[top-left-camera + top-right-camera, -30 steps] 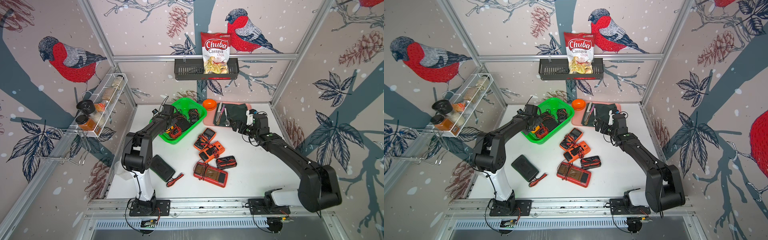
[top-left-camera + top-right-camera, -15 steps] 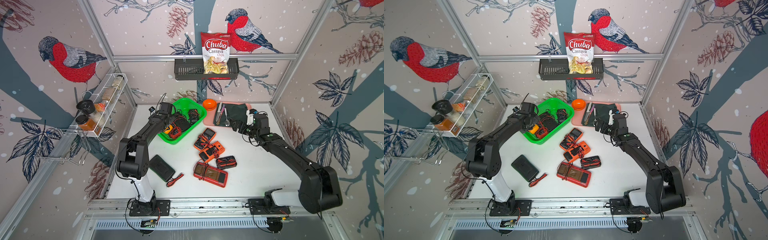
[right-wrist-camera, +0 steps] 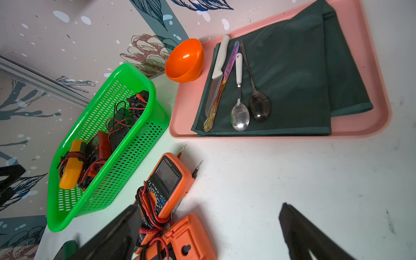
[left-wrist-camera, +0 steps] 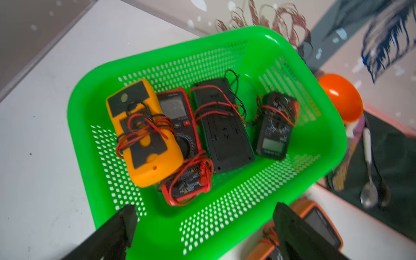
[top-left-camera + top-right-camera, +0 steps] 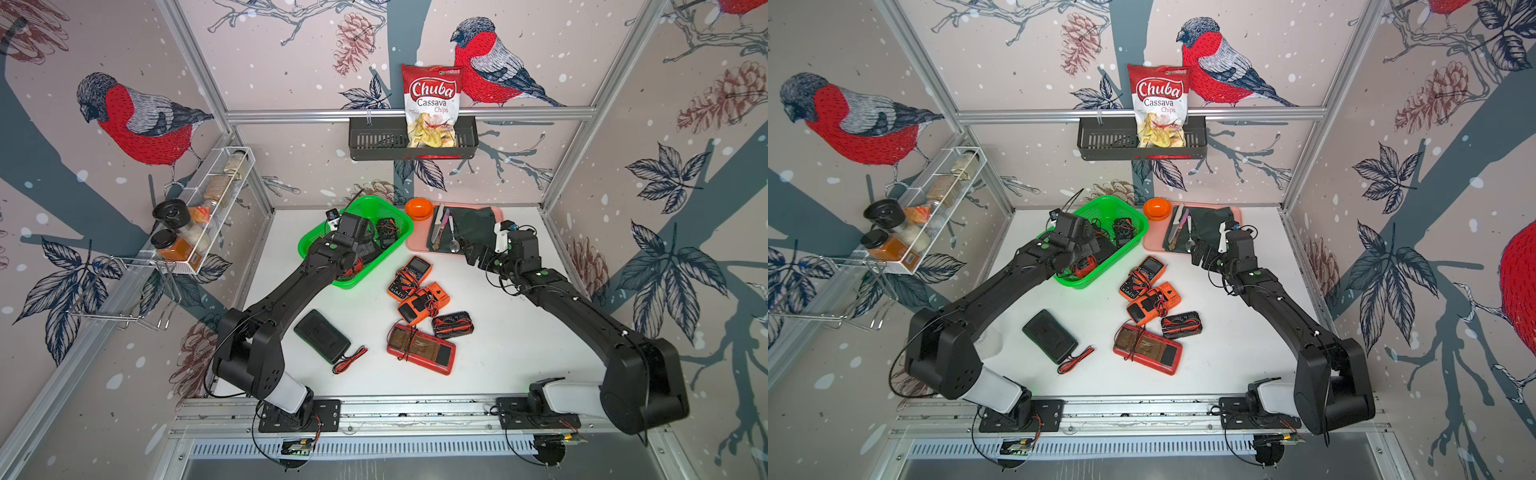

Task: Put the multimeter into the basket
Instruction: Place the multimeter in the basket, then pick up the multimeter from the center of the board.

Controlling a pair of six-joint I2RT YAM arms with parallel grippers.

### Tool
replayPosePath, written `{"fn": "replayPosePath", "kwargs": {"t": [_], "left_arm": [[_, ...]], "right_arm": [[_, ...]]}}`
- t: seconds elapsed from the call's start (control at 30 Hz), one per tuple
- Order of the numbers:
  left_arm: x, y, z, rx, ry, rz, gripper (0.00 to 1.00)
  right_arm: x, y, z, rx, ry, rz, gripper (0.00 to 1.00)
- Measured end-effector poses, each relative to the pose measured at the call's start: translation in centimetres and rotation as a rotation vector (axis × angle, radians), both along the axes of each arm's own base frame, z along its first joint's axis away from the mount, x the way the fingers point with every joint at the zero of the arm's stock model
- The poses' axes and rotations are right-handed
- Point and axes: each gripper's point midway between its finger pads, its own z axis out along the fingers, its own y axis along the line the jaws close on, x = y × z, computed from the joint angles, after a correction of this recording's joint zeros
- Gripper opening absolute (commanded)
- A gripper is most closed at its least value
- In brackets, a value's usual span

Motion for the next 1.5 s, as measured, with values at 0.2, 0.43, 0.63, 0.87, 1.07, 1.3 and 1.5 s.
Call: {"fn": "replayPosePath", "kwargs": {"t": [0.2,0.43,0.63,0.87,1.07,1.3,1.5], "left_arm": [[-3.7,-6.1,-1.1,-0.018,0.011,-0.402,0.98],[-6.1,-13.8,-2.2,0.000,0.024,-0.807,0.98],[-6.8,-19.1,-4.9,0.102,0.090,-1.003,0.98],[-8.0,-22.7,-7.6,0.213,0.164,-1.131,0.98],[-9.4,-23.8,-9.3,0.263,0.236,-1.194,0.98],[-10.3,-23.4,-10.9,0.307,0.302,-1.210,0.98],[-10.7,-23.4,-11.9,0.321,0.329,-1.218,0.98]], "right_arm": [[-1.3,-1.1,-1.1,-0.034,0.034,-0.035,1.00],[-2.1,-3.8,-1.7,-0.048,0.059,-0.146,1.00],[-2.7,-8.0,-3.1,-0.037,0.101,-0.278,1.00],[-3.6,-10.7,-3.9,-0.017,0.128,-0.347,1.00],[-3.7,-11.6,-3.5,-0.006,0.115,-0.369,1.00],[-3.9,-11.7,-3.8,0.004,0.122,-0.369,1.00],[-4.0,-11.6,-4.2,0.021,0.129,-0.372,1.00]]}}
